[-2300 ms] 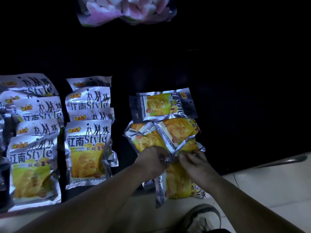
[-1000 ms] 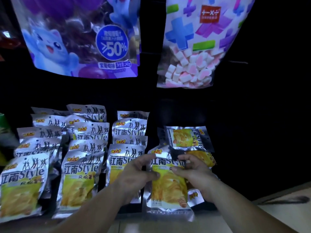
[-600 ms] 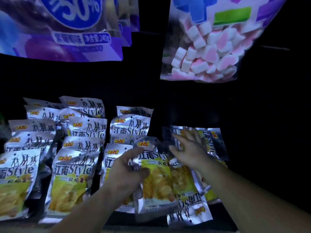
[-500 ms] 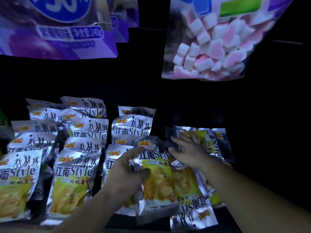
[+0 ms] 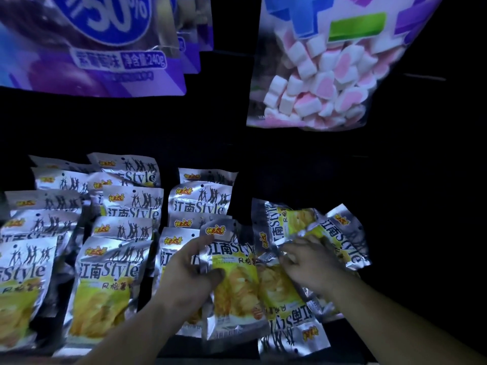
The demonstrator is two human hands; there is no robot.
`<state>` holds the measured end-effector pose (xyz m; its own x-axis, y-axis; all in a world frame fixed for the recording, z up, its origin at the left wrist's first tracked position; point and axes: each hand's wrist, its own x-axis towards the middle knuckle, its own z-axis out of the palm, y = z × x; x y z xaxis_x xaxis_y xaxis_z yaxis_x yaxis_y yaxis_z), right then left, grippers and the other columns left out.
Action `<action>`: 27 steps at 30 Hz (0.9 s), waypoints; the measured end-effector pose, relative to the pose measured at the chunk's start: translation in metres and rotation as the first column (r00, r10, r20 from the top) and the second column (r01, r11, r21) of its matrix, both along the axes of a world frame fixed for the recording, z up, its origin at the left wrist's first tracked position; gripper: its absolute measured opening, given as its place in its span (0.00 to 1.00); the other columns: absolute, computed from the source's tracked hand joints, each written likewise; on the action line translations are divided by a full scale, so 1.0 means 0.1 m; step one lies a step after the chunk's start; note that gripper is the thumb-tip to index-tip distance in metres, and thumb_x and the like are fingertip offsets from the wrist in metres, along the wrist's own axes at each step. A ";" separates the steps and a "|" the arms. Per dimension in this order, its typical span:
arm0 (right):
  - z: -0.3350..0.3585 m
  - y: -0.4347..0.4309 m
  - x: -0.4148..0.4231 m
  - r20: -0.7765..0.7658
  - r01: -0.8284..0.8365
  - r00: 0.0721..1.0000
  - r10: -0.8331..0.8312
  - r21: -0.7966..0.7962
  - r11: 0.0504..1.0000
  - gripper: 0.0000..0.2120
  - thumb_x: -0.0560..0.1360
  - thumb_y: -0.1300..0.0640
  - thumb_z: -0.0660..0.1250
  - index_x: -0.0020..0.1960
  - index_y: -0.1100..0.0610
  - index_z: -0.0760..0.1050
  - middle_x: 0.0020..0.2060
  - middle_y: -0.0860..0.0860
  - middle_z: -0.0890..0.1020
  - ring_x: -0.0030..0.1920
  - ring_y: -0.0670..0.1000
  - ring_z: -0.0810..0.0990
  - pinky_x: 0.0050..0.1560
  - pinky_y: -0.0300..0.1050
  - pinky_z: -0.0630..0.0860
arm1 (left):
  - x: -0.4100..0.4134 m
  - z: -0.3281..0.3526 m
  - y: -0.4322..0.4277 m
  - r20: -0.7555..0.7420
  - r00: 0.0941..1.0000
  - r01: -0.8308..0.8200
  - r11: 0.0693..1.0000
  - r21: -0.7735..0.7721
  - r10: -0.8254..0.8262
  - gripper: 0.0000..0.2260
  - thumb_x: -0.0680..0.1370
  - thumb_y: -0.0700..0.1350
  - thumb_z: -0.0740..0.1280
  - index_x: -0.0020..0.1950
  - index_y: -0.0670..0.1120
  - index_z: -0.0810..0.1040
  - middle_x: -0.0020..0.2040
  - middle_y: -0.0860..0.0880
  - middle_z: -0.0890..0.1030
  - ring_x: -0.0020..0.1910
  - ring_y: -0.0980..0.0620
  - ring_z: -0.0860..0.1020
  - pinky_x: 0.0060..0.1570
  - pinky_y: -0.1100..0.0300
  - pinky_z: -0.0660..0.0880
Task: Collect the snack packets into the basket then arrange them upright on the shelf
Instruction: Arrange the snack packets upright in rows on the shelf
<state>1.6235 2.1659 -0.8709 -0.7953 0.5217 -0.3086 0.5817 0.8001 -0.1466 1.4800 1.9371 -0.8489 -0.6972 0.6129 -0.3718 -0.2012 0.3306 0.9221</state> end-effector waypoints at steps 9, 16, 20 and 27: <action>-0.21 0.09 -0.69 -0.001 0.000 1.000 0.000 -0.140 0.990 0.27 0.81 0.32 0.48 0.79 0.33 0.55 0.80 0.38 0.40 0.79 0.51 0.28 0.75 0.69 0.32 | -0.17 -0.06 -0.09 0.034 0.998 -0.057 0.998 0.020 0.057 0.28 0.74 0.36 0.76 0.61 0.67 0.78 0.50 0.29 0.79 0.30 0.45 0.74 0.35 0.52 0.81; -0.42 0.17 -0.50 0.041 0.034 0.999 -0.028 -0.172 0.984 0.27 0.82 0.33 0.43 0.80 0.36 0.55 0.80 0.35 0.53 0.79 0.45 0.33 0.75 0.67 0.31 | -0.28 -0.14 -0.14 0.011 1.000 -0.029 0.999 0.022 0.029 0.27 0.75 0.34 0.75 0.62 0.65 0.78 0.40 0.32 0.77 0.32 0.44 0.70 0.35 0.43 0.78; -0.41 0.12 -0.26 0.034 -0.015 0.999 0.023 -0.225 0.974 0.27 0.82 0.34 0.44 0.79 0.36 0.56 0.79 0.34 0.54 0.78 0.40 0.32 0.75 0.63 0.29 | -0.24 -0.15 -0.12 -0.009 0.999 -0.037 0.999 0.001 0.037 0.27 0.75 0.35 0.75 0.63 0.65 0.78 0.45 0.29 0.80 0.31 0.44 0.71 0.34 0.39 0.80; -0.35 0.09 0.12 0.024 -0.062 0.997 0.070 -0.261 0.963 0.26 0.82 0.34 0.46 0.79 0.36 0.57 0.79 0.33 0.54 0.76 0.38 0.30 0.76 0.58 0.28 | -0.15 -0.06 -0.08 -0.050 0.998 -0.039 0.999 -0.006 0.039 0.28 0.74 0.38 0.77 0.62 0.68 0.76 0.58 0.40 0.81 0.30 0.44 0.82 0.35 0.50 0.83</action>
<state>1.6352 2.1746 -0.9055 -0.8127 0.3669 -0.4527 0.5368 0.7737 -0.3366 1.4654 1.9293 -0.8551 -0.7384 0.5824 -0.3400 -0.1680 0.3294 0.9291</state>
